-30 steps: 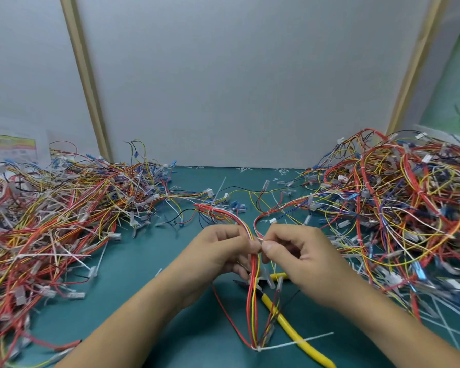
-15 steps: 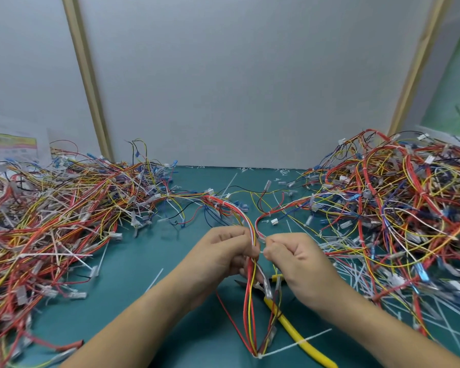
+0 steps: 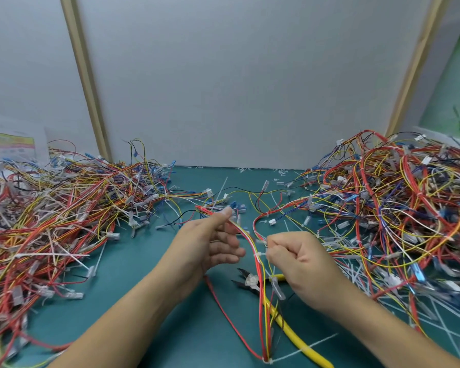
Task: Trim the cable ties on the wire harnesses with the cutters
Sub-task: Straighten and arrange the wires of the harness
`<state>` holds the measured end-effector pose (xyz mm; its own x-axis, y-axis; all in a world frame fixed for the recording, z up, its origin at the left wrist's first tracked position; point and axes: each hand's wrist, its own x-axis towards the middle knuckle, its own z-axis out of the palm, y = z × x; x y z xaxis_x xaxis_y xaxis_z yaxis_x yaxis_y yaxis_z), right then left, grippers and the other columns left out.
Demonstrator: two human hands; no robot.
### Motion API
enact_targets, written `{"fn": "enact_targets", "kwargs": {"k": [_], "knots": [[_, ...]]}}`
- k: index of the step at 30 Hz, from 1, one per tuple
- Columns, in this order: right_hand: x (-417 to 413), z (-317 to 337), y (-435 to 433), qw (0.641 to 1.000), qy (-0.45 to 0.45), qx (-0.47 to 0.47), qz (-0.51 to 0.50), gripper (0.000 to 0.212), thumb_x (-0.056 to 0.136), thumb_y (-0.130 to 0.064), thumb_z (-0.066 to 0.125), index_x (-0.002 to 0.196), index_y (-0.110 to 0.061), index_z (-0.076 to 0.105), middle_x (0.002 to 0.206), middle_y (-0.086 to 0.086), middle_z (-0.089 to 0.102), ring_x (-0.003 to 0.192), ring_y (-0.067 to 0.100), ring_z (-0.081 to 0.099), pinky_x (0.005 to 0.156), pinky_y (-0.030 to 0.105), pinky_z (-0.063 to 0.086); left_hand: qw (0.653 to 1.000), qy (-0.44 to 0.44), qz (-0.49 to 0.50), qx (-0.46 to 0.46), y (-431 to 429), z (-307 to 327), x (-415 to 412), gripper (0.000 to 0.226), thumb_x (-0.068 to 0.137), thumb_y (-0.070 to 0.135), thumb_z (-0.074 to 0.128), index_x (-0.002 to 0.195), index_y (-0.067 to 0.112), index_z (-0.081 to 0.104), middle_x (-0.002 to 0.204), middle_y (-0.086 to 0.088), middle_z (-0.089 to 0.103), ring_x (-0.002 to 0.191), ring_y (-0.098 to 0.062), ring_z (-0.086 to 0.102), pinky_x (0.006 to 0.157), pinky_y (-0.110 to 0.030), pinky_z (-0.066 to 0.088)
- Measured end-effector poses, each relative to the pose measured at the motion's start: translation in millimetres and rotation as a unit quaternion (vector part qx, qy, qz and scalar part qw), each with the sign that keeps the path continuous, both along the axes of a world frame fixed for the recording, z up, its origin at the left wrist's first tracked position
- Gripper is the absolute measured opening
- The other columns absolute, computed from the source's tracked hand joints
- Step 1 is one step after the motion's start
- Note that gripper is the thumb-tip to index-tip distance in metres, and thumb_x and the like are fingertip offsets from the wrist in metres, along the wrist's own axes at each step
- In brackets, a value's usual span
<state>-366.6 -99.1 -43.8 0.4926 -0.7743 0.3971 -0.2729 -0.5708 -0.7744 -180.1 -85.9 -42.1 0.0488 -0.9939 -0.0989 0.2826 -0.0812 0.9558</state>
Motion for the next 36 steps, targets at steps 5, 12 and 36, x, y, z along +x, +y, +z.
{"fn": "enact_targets", "kwargs": {"k": [5,12,36], "knots": [[-1.7,3.0,2.5,0.999,-0.017,-0.009,0.034,0.035,0.073,-0.037,0.045,0.054,-0.012,0.028,0.055,-0.004,0.022,0.054,0.008,0.023,0.052,0.031,0.020,0.998,-0.020,0.055,0.012,-0.7,-3.4,6.0,0.035,0.069,0.036,0.078,0.077,0.006,0.063,0.062,-0.005,0.062,0.058,-0.021,0.068,0.050,-0.024,0.055],[-4.5,11.2,3.1,0.995,-0.014,-0.098,0.004,0.026,0.082,-0.030,0.048,0.065,-0.013,0.057,0.067,-0.003,0.054,0.070,0.013,0.053,0.065,0.029,0.042,0.995,-0.015,-0.038,-0.086,2.5,-3.1,2.9,0.021,0.078,0.019,0.073,0.085,0.002,0.064,0.077,-0.012,0.065,0.066,-0.018,0.067,0.062,-0.025,0.057],[-15.0,16.7,-7.8,0.888,0.060,-0.435,-0.134,0.011,0.088,-0.022,0.074,0.079,-0.015,0.072,0.079,-0.006,0.064,0.077,0.023,0.055,0.068,0.041,0.044,0.964,-0.151,-0.077,-0.203,11.9,1.5,-4.2,0.025,0.080,0.023,0.074,0.091,0.001,0.069,0.075,-0.005,0.063,0.068,-0.011,0.057,0.063,-0.021,0.047]]}}
